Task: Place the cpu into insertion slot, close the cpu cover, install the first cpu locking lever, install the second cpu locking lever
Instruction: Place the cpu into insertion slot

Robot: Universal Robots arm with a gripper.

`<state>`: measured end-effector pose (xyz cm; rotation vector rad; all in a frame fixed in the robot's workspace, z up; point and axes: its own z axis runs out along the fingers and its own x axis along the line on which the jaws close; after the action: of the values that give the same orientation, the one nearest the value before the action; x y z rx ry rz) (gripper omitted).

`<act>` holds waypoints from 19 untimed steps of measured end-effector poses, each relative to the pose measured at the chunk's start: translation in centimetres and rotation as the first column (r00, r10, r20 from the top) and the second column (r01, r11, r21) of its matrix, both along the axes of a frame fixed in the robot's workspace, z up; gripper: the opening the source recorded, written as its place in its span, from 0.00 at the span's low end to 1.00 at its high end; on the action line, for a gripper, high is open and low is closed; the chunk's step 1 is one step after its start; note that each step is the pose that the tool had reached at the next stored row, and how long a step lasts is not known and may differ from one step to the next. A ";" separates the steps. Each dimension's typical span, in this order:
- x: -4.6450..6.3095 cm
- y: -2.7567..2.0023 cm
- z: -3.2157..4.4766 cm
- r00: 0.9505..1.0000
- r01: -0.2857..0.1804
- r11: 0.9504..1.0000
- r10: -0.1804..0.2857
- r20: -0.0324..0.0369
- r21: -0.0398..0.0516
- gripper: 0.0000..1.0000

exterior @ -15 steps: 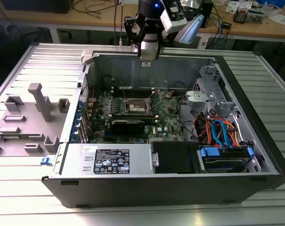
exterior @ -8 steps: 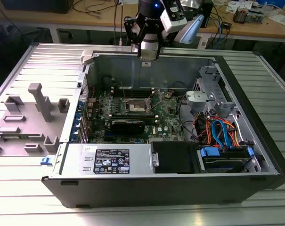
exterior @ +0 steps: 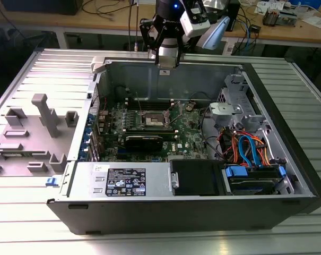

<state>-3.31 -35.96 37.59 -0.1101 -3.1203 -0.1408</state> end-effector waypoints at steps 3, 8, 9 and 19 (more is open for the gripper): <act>0.0 -0.20 -0.05 1.000 0.005 1.000 -0.005 0.000 0.000 0.55; 0.0 -0.34 -0.14 1.000 0.030 1.000 -0.030 0.000 0.000 0.55; 0.0 -0.34 -0.16 0.999 0.044 0.999 -0.044 0.000 0.000 0.55; 0.0 -0.34 -0.19 0.998 0.070 0.998 -0.070 0.000 0.000 0.55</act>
<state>-3.31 -36.30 37.40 -0.2189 -3.1177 -0.1416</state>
